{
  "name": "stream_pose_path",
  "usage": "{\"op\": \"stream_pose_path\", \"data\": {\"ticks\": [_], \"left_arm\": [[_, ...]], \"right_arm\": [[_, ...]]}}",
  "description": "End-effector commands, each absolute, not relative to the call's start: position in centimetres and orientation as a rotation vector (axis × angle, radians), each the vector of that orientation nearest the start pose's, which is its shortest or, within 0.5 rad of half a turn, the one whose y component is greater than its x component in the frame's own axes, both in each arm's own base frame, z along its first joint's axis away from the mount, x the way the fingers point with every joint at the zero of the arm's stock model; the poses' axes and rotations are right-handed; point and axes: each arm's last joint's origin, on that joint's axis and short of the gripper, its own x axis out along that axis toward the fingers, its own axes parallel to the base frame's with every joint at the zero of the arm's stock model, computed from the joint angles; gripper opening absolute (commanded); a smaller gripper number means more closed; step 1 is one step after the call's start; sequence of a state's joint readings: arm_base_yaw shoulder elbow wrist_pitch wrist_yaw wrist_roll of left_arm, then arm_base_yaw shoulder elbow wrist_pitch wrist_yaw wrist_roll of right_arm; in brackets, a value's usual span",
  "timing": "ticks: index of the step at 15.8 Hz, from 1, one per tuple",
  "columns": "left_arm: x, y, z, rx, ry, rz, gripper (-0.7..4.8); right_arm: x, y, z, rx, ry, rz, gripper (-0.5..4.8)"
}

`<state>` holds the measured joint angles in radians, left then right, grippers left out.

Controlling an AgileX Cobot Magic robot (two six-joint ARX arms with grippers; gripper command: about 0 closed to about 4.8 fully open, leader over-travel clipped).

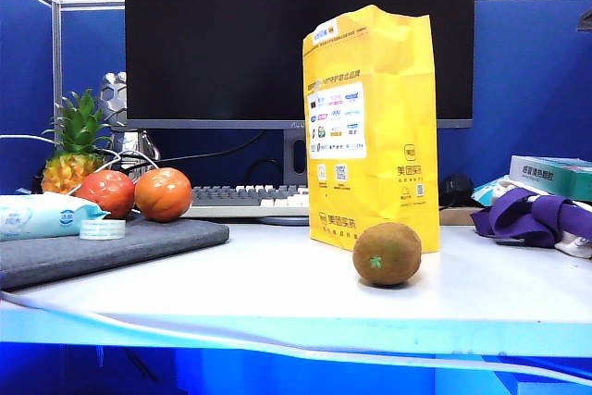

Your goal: Pick up the kiwifruit and throw it into the yellow paper bag.

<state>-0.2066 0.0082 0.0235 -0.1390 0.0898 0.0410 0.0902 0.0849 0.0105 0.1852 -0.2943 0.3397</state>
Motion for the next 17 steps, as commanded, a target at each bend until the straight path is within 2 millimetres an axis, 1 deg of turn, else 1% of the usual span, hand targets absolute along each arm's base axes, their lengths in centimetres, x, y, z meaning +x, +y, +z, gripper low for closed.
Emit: {"op": "stream_pose_path", "data": {"ticks": [1, 2, 3, 4, 5, 6, 8, 9, 11, 13, 16, 17], "left_arm": [[9.4, -2.2, 15.0, 0.019, 0.162, -0.293, 4.79], [9.4, -2.2, 15.0, 0.019, 0.162, -0.293, 4.58], [9.4, -2.2, 15.0, 0.020, 0.161, -0.292, 3.23], [9.4, -2.2, 15.0, 0.020, 0.161, -0.292, 1.80], [9.4, -2.2, 15.0, 0.020, 0.161, -0.292, 0.06], [9.4, -2.2, 15.0, 0.020, 0.160, -0.292, -0.05], [9.4, -2.2, 15.0, 0.018, 0.161, -0.297, 0.00], [9.3, -2.4, 15.1, 0.012, 0.155, -0.352, 0.94], [9.3, -2.4, 15.1, 0.016, 0.154, -0.348, 0.93], [9.3, -2.5, 15.2, -0.014, 0.143, -0.377, 0.89], [9.4, -2.2, 15.4, 0.004, 0.125, -0.280, 0.89], [9.4, -2.2, 15.3, 0.005, 0.129, -0.274, 0.89]], "right_arm": [[10.0, 1.7, 17.2, 0.329, -0.006, 0.389, 4.79], [10.0, 1.7, 17.1, 0.330, 0.005, 0.387, 4.79], [10.0, 1.7, 16.9, 0.332, 0.027, 0.381, 3.02], [10.1, 1.7, 16.7, 0.333, 0.043, 0.375, 1.45], [10.1, 1.7, 16.5, 0.333, 0.060, 0.356, -0.12], [10.1, 1.7, 16.4, 0.333, 0.075, 0.347, -0.01], [10.1, 1.7, 16.1, 0.336, 0.102, 0.343, 0.00], [10.0, 1.8, 16.1, 0.336, 0.112, 0.388, 0.00], [10.0, 1.8, 16.1, 0.337, 0.112, 0.386, 0.00], [10.1, 1.6, 16.3, 0.349, 0.091, 0.339, -0.01], [10.1, 1.7, 16.3, 0.349, 0.088, 0.340, -0.01], [10.1, 1.7, 16.3, 0.348, 0.089, 0.344, -0.01]]}}
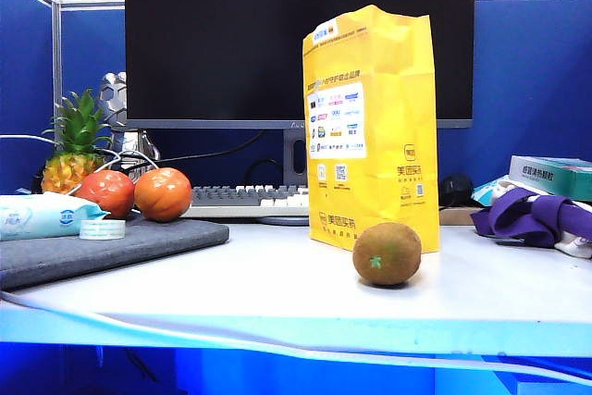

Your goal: Pick up the kiwifruit and throw it into the yellow paper bag.

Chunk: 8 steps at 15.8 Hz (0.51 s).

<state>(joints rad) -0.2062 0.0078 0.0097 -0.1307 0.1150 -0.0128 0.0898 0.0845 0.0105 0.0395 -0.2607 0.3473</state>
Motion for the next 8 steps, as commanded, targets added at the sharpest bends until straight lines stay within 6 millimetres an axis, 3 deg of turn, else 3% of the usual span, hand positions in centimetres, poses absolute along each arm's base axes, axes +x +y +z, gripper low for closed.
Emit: {"op": "stream_pose_path", "data": {"ticks": [1, 8], "left_arm": [[9.44, -2.17, 15.33, 0.005, 0.130, -0.275, 0.89], [9.43, -2.17, 15.29, 0.005, 0.134, -0.276, 0.89]], "right_arm": [[10.07, 1.66, 16.28, 0.348, 0.089, 0.343, -0.01], [10.07, 1.66, 16.28, 0.348, 0.089, 0.343, 0.00]]}}
